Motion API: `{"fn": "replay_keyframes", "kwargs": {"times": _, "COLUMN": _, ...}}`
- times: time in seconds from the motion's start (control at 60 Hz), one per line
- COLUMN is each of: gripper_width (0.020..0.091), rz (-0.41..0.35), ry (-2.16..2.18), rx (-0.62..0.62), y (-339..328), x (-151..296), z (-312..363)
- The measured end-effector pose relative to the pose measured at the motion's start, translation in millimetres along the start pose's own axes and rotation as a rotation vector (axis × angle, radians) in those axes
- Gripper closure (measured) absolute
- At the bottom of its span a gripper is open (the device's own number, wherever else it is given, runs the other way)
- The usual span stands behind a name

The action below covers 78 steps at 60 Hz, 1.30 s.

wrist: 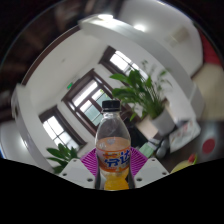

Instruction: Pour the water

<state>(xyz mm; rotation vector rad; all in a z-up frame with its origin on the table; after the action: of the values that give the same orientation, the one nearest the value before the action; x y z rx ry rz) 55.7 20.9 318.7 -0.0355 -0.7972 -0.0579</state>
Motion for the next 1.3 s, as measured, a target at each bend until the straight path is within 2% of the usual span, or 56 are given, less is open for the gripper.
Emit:
{"fn": "replay_keyframes", "kwargs": {"times": 0.067, "gripper_width": 0.0725, "rz": -0.022, "ry": -0.213, "rx": -0.037, "y": 2.5, "x": 17.7, "z": 4.9}}
{"fn": "replay_keyframes", "kwargs": {"times": 0.2, "gripper_width": 0.0721, "rz": -0.118, "ry": -0.534, "rx": -0.146, "y": 3.2, "x": 71.6, "z": -13.1}}
{"fn": "replay_keyframes", "kwargs": {"times": 0.217, "gripper_width": 0.0704, "rz": -0.126, "ry": -0.564, "rx": -0.163, "y": 3.1, "x": 77.1, "z": -17.7}}
{"fn": "replay_keyframes", "kwargs": {"times": 0.333, "gripper_width": 0.0707, "rz": -0.150, "ry": -0.666, "rx": -0.303, "y": 1.8, "x": 107.2, "z": -74.5}}
{"fn": "replay_keyframes", "kwargs": {"times": 0.5, "gripper_width": 0.0708, "rz": -0.131, "ry": -0.686, "rx": -0.456, "y": -0.1, "x": 123.9, "z": -174.9}}
{"fn": "replay_keyframes", "kwargs": {"times": 0.667, "gripper_width": 0.0708, "rz": -0.074, "ry": -0.663, "rx": -0.553, "y": -1.4, "x": 109.1, "z": -257.0}}
{"fn": "replay_keyframes", "kwargs": {"times": 0.933, "gripper_width": 0.0703, "rz": 0.048, "ry": -0.658, "rx": -0.552, "y": 5.1, "x": 51.1, "z": -324.8}}
{"fn": "replay_keyframes", "kwargs": {"times": 0.967, "gripper_width": 0.0703, "rz": 0.013, "ry": -0.668, "rx": -0.539, "y": 4.7, "x": 54.7, "z": -322.2}}
{"fn": "replay_keyframes", "kwargs": {"times": 1.033, "gripper_width": 0.0705, "rz": 0.012, "ry": -0.685, "rx": -0.527, "y": 3.0, "x": 53.6, "z": -320.4}}
{"fn": "replay_keyframes", "kwargs": {"times": 1.133, "gripper_width": 0.0673, "rz": -0.003, "ry": -0.683, "rx": -0.513, "y": 0.2, "x": 53.6, "z": -319.4}}
{"fn": "replay_keyframes", "kwargs": {"times": 1.25, "gripper_width": 0.0599, "rz": -0.023, "ry": -0.639, "rx": -0.509, "y": -2.9, "x": 55.7, "z": -320.6}}
{"fn": "replay_keyframes", "kwargs": {"times": 1.3, "gripper_width": 0.0555, "rz": -0.010, "ry": -0.609, "rx": -0.503, "y": -3.3, "x": 51.5, "z": -320.1}}
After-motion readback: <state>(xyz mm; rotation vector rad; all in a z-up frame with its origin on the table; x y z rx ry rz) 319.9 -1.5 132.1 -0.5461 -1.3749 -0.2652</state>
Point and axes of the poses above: the point between the fingertips, and its own axes, seen from behind it with the camera up: z to the left, x up, y forward, the way the camera looks, the point moved 2 cm from there along -y, backward, against the way the camera looks, and after that the axes turned 2 degrees about -x, right-handed, at the moved point
